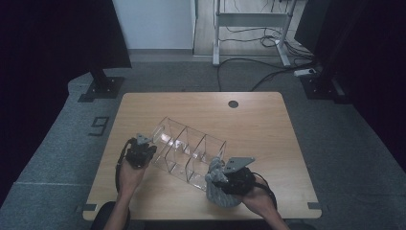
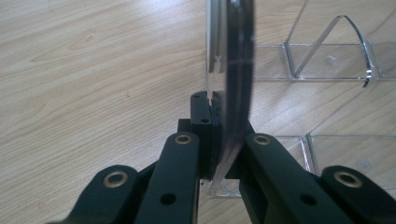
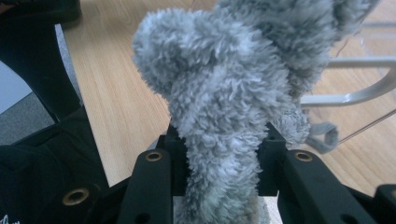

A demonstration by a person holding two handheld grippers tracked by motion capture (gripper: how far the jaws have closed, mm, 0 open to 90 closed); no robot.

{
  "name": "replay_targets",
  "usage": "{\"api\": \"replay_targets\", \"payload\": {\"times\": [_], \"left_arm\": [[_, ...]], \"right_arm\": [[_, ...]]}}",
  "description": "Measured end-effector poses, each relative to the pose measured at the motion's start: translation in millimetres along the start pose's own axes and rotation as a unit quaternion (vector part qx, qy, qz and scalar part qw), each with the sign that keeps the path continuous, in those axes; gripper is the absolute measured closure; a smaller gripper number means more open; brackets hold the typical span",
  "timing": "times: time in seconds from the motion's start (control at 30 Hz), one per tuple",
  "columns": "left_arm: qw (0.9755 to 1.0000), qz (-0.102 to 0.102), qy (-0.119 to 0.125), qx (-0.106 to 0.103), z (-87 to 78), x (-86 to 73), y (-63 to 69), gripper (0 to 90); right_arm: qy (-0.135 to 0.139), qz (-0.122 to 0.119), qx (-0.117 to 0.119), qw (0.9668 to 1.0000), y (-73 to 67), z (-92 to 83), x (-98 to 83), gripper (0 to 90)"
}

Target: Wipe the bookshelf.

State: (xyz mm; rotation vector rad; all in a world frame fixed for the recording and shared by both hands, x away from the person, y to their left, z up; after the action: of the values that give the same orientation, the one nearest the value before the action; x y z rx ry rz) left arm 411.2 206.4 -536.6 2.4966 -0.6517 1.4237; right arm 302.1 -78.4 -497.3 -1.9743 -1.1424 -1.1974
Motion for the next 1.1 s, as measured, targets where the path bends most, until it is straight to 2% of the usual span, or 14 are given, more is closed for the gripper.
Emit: {"api": "replay_targets", "payload": {"times": [0.43, 0.67, 1.1], "left_arm": [[0.9998, 0.004, 0.002, -0.021, -0.1, -0.6, -2.3, 87.0], [0.9995, 0.013, 0.003, -0.027, -0.1, -0.7, -2.9, 86.9], [0.9994, 0.016, 0.004, -0.03, -0.1, -0.9, -3.2, 86.8]], "right_arm": [[-0.04, 0.014, 0.0, 0.9991, 9.0, 16.3, -25.8, 64.6], [-0.04, 0.015, -0.002, 0.9991, 12.4, 16.7, -26.6, 64.4], [-0.034, 0.036, -0.041, 0.9979, 37.6, 19.2, -27.4, 64.4]]}}
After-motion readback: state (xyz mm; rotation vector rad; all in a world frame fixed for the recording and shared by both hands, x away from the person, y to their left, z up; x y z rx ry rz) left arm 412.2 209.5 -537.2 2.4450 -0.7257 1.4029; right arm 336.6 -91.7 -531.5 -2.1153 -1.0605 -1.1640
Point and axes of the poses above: each handheld gripper's, and its own axes: z roughly forward along the jaws, x roughly out of its top, y roughly to its right, the point moved 7 cm from there along z, roughly forward along the jaws, and after that the axes turned 15 degrees about y, right-handed, at the moved point
